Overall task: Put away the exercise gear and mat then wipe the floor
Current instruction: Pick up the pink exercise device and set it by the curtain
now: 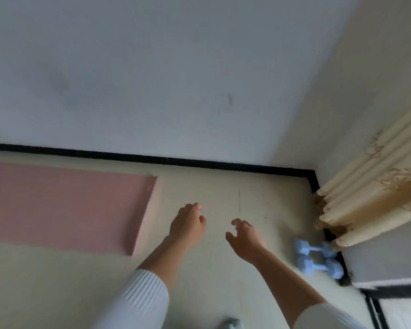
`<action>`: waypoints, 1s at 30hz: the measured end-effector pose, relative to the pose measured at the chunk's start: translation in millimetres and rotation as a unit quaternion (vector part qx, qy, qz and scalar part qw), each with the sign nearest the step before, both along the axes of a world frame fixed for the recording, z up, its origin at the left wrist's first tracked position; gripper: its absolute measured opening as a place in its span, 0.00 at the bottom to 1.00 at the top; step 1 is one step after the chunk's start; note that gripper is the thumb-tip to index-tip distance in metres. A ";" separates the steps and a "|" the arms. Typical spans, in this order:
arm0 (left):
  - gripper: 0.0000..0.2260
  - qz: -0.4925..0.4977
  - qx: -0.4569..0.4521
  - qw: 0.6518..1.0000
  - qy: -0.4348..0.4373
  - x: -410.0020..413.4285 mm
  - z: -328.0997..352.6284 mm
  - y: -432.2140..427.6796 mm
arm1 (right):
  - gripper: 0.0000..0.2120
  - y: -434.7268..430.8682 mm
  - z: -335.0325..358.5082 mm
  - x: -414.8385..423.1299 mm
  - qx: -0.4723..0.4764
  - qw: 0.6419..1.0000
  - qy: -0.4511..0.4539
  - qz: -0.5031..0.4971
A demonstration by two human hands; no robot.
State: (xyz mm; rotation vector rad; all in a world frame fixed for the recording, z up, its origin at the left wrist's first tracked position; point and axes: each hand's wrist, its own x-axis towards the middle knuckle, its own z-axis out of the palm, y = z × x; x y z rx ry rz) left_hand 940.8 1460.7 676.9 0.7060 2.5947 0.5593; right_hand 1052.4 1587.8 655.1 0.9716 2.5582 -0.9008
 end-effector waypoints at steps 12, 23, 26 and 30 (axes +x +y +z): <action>0.18 0.279 -0.015 0.960 0.004 -114.5 32.4 -432.9 | 0.23 -392.1 29.8 -207.8 -0.002 0.959 0.024 0.283; 0.18 0.434 -0.010 0.901 -0.004 -226.7 41.0 -662.0 | 0.23 -623.7 45.5 -375.9 0.057 0.877 0.026 0.476; 0.17 0.456 0.001 0.890 0.003 -280.9 38.6 -706.0 | 0.24 -672.5 47.6 -443.7 0.073 0.860 0.036 0.504; 0.17 0.489 0.015 0.872 0.004 -358.3 39.1 -764.6 | 0.24 -735.4 48.8 -535.1 0.083 0.841 0.040 0.534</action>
